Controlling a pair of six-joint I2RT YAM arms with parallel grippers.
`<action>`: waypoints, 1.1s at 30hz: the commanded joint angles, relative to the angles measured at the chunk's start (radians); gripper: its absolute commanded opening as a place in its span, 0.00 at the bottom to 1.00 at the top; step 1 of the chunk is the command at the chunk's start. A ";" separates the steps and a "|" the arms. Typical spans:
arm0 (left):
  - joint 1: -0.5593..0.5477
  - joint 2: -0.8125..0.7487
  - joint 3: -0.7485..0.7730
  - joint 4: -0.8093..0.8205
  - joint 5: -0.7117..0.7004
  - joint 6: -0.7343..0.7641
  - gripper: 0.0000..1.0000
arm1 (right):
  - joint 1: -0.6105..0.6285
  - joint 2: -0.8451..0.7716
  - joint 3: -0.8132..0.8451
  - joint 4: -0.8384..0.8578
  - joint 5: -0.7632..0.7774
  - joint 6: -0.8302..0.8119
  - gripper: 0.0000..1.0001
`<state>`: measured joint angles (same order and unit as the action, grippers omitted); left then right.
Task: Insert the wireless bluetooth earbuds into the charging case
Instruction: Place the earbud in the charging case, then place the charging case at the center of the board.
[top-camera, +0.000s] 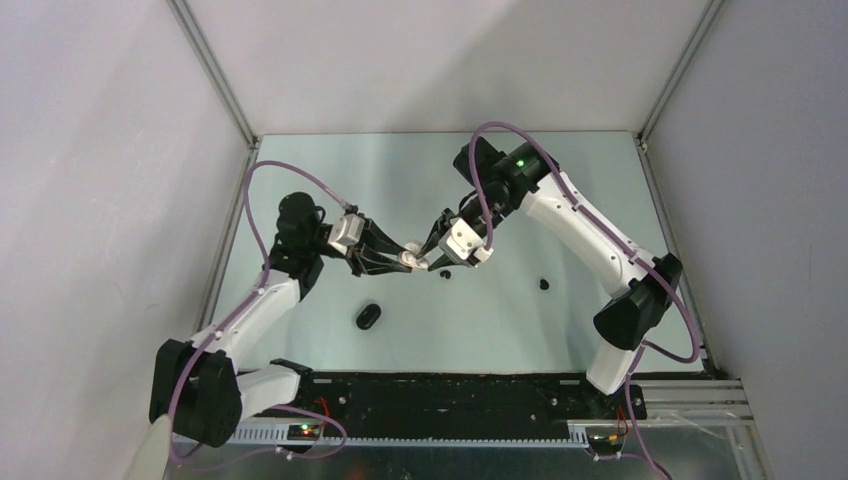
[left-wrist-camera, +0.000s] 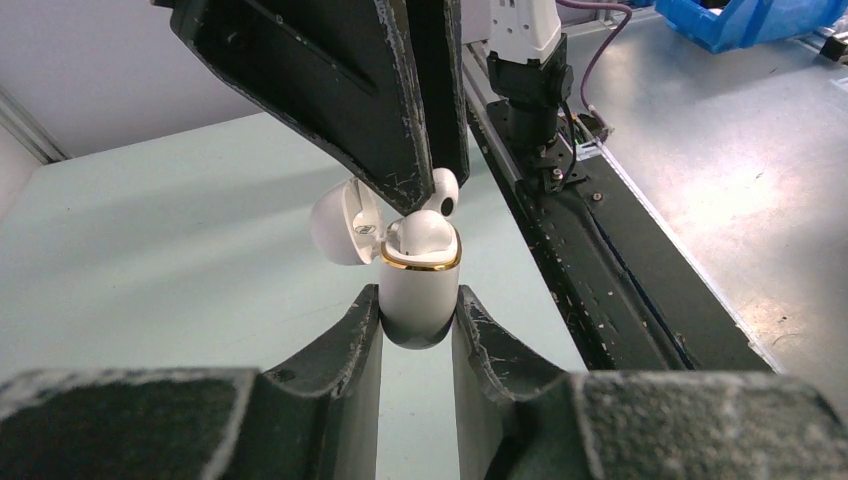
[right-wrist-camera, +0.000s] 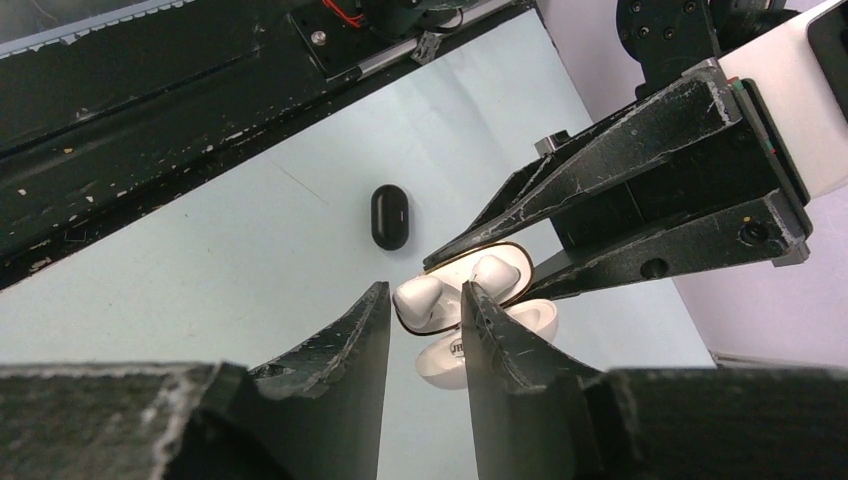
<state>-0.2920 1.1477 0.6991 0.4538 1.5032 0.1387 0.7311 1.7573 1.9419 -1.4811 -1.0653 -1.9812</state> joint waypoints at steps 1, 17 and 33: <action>0.003 0.002 0.006 0.024 0.033 0.001 0.00 | -0.004 -0.022 0.024 0.047 0.010 0.034 0.37; 0.036 0.016 0.021 -0.009 0.031 0.003 0.00 | -0.014 -0.085 -0.039 0.135 -0.003 0.113 0.96; 0.052 0.055 0.109 -0.036 -0.137 -0.094 0.00 | -0.062 -0.338 -0.323 1.030 0.346 1.470 0.99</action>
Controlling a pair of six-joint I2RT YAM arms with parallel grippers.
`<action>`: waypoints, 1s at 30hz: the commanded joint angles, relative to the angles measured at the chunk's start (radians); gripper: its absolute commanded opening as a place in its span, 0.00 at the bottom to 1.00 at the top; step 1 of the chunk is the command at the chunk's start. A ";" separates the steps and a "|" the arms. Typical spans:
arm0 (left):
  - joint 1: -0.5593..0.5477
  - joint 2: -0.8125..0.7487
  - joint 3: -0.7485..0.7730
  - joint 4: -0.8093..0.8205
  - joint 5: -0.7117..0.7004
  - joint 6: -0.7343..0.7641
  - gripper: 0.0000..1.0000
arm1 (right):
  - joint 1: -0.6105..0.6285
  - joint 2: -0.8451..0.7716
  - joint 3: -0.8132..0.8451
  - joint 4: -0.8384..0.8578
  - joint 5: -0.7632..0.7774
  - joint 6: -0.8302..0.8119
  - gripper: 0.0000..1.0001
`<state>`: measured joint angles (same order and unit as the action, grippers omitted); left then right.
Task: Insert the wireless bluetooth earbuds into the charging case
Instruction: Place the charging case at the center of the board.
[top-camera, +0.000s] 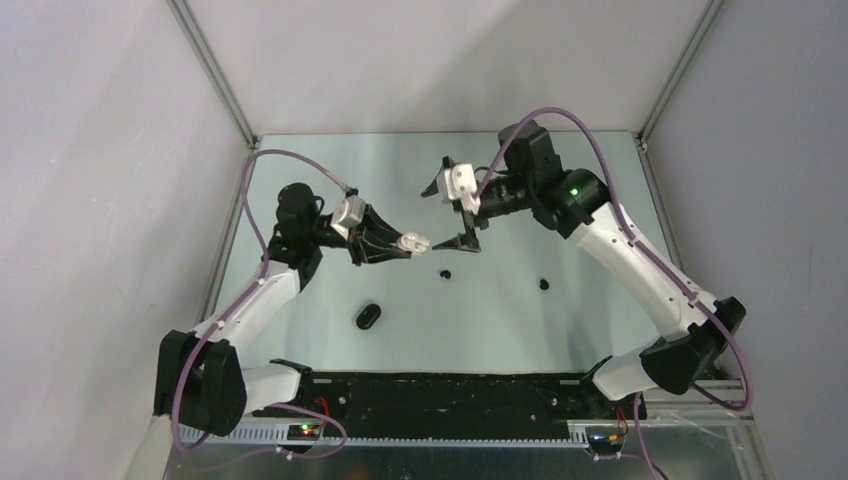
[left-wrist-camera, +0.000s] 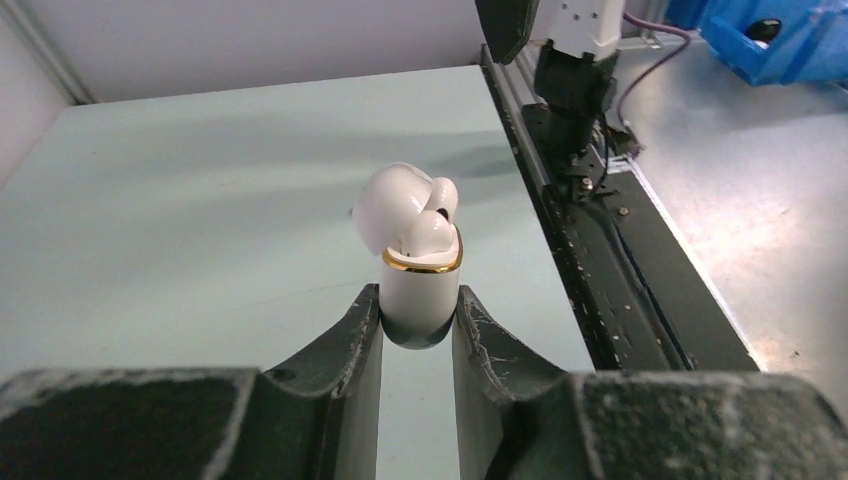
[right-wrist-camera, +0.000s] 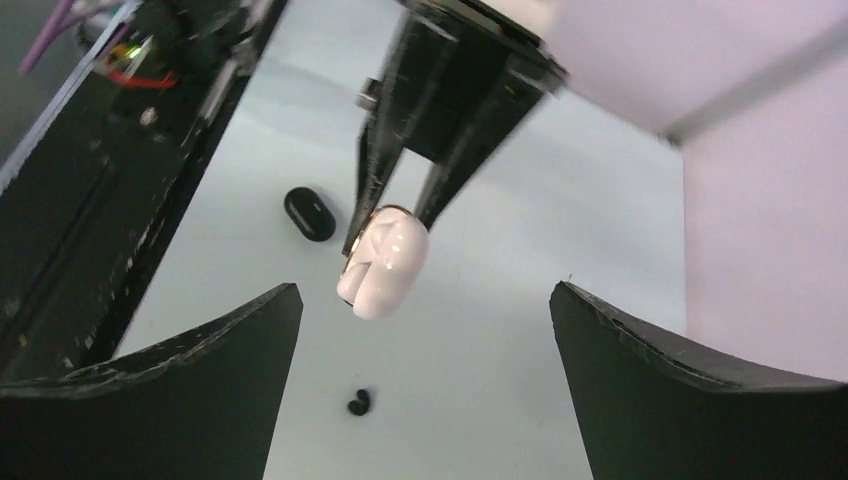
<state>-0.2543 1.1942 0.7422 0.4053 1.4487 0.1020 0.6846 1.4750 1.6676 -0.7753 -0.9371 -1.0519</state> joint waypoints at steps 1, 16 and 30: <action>0.020 0.009 0.071 0.013 -0.093 -0.067 0.00 | -0.022 -0.053 -0.047 0.323 0.238 0.601 1.00; 0.063 0.015 0.129 0.016 -0.153 -0.169 0.00 | -0.089 0.051 -0.040 0.370 0.149 0.743 0.96; 0.070 0.300 0.118 -0.287 -0.805 -0.594 0.01 | -0.301 0.048 -0.280 0.338 0.410 1.062 0.90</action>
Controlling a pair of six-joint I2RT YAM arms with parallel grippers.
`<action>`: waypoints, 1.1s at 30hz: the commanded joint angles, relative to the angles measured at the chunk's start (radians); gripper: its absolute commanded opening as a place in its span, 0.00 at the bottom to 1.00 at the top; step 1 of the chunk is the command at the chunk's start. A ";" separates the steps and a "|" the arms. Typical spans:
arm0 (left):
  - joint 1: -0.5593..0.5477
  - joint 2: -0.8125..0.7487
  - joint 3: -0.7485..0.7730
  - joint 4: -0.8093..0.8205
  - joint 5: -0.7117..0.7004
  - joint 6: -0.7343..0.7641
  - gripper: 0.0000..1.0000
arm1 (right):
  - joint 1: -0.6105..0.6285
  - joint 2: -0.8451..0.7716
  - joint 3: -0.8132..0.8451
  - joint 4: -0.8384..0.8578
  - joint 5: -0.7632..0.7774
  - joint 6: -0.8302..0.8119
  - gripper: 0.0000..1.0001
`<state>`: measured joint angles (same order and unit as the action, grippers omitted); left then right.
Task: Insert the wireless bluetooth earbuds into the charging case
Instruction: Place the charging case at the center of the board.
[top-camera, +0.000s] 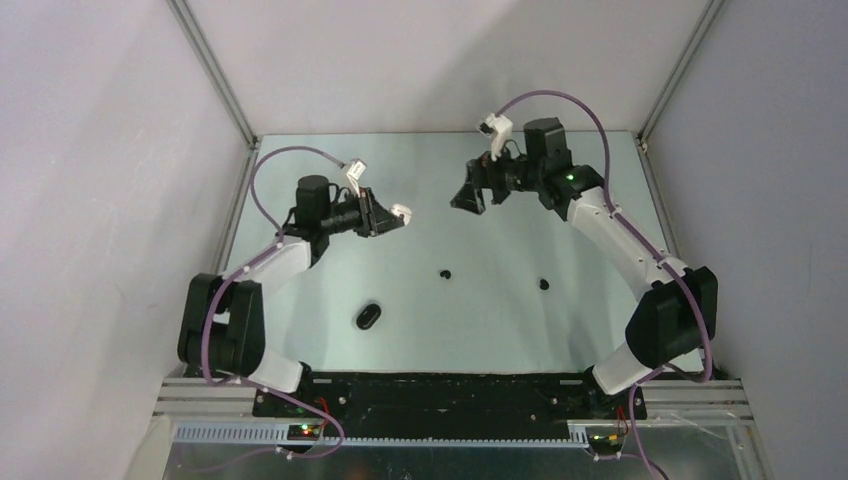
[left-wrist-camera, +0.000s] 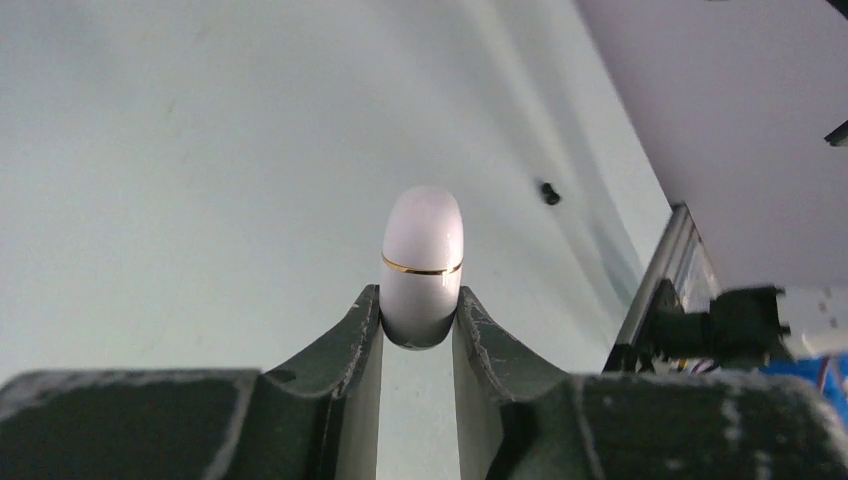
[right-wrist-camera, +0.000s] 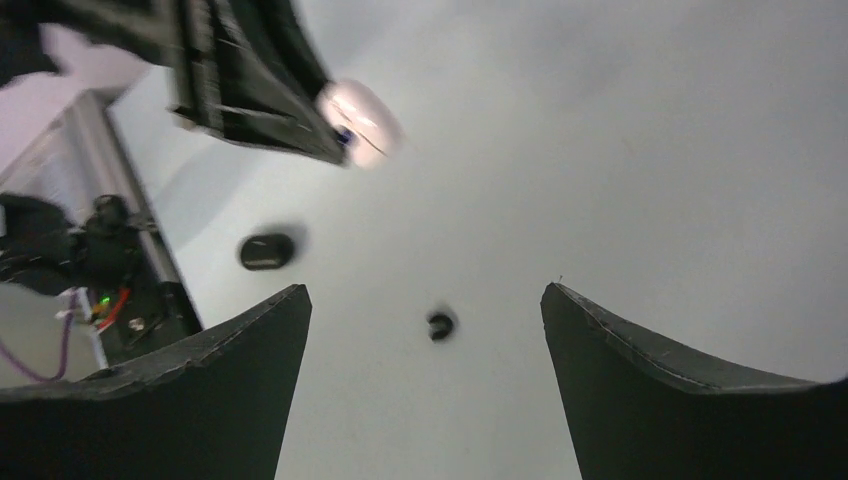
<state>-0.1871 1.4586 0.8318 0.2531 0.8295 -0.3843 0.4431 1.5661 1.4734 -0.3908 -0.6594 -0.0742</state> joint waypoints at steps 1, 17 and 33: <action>0.003 0.080 0.042 -0.192 -0.207 -0.109 0.03 | -0.078 -0.055 -0.102 -0.065 0.151 0.045 0.89; -0.004 0.305 0.172 -0.452 -0.428 -0.082 0.56 | -0.139 -0.079 -0.283 -0.124 0.199 -0.076 0.87; 0.059 -0.122 0.186 -1.152 -0.343 0.993 0.64 | -0.132 -0.056 -0.231 -0.105 0.146 -0.242 0.90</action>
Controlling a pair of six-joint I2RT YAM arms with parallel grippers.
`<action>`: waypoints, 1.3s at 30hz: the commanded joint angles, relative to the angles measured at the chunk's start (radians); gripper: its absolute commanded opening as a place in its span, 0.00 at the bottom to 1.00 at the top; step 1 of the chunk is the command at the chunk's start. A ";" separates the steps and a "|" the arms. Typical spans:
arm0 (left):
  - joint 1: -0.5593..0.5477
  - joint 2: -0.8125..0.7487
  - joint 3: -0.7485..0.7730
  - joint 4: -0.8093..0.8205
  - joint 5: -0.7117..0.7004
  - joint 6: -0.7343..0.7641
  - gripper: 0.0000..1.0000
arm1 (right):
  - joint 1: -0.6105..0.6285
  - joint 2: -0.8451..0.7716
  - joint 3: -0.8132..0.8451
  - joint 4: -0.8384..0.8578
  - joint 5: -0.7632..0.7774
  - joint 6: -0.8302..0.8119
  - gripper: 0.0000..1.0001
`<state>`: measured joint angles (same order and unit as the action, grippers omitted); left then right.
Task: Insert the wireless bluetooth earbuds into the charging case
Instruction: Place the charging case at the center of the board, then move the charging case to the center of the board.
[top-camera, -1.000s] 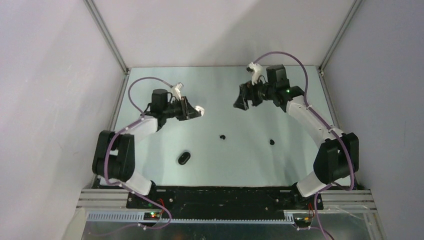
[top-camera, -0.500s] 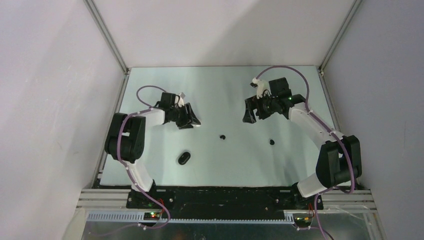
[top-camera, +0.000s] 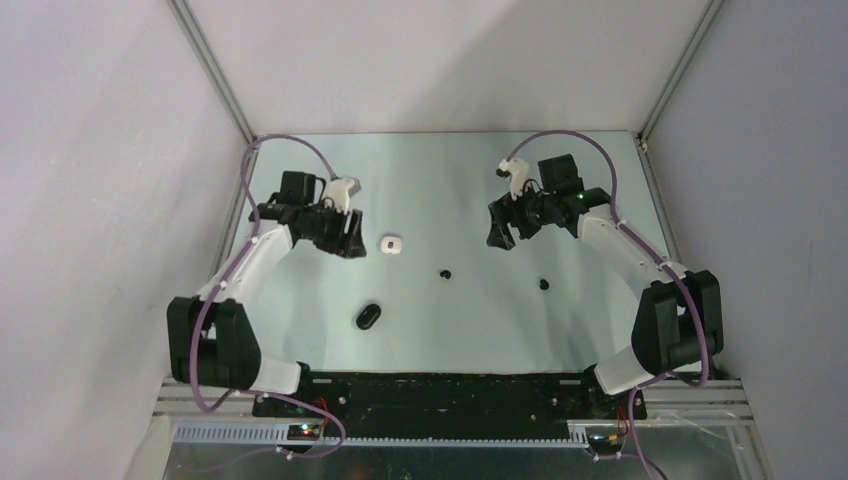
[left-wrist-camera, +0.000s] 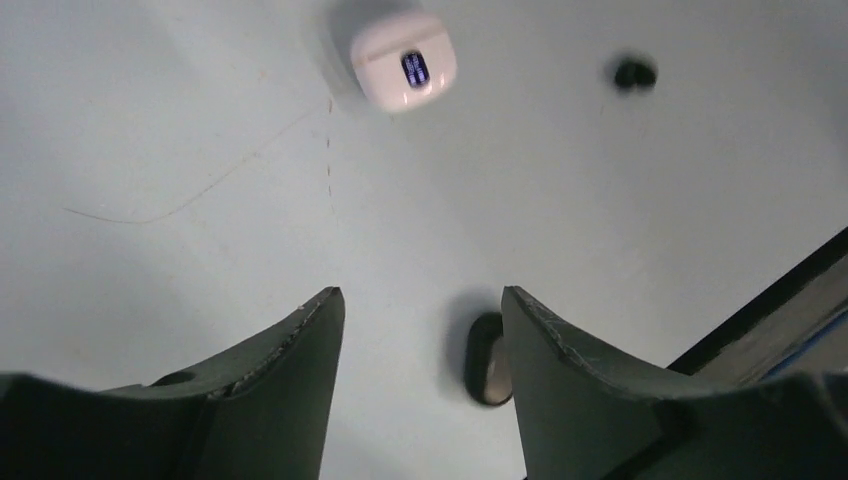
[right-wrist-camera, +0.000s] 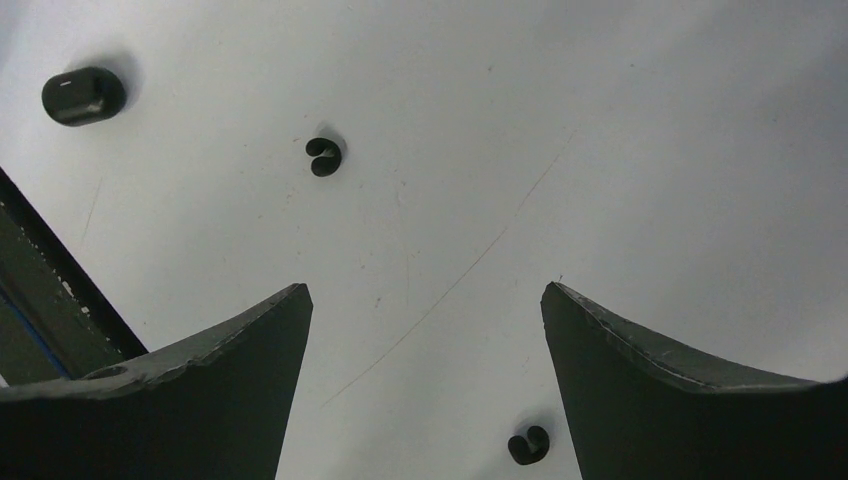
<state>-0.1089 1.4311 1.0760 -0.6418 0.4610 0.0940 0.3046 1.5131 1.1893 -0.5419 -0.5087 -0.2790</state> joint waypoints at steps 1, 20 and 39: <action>-0.028 -0.114 -0.113 -0.268 -0.004 0.663 0.64 | 0.006 -0.003 0.060 0.052 -0.014 -0.029 0.90; -0.225 -0.282 -0.586 0.210 -0.130 1.313 0.62 | 0.002 -0.114 -0.012 0.050 -0.055 0.003 0.91; -0.458 -0.251 -0.536 0.066 -0.009 1.460 0.67 | 0.001 -0.130 -0.028 0.023 -0.097 0.023 0.91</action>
<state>-0.5579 1.1618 0.4873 -0.4007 0.4225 1.4094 0.3092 1.4155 1.1599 -0.5194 -0.5777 -0.2630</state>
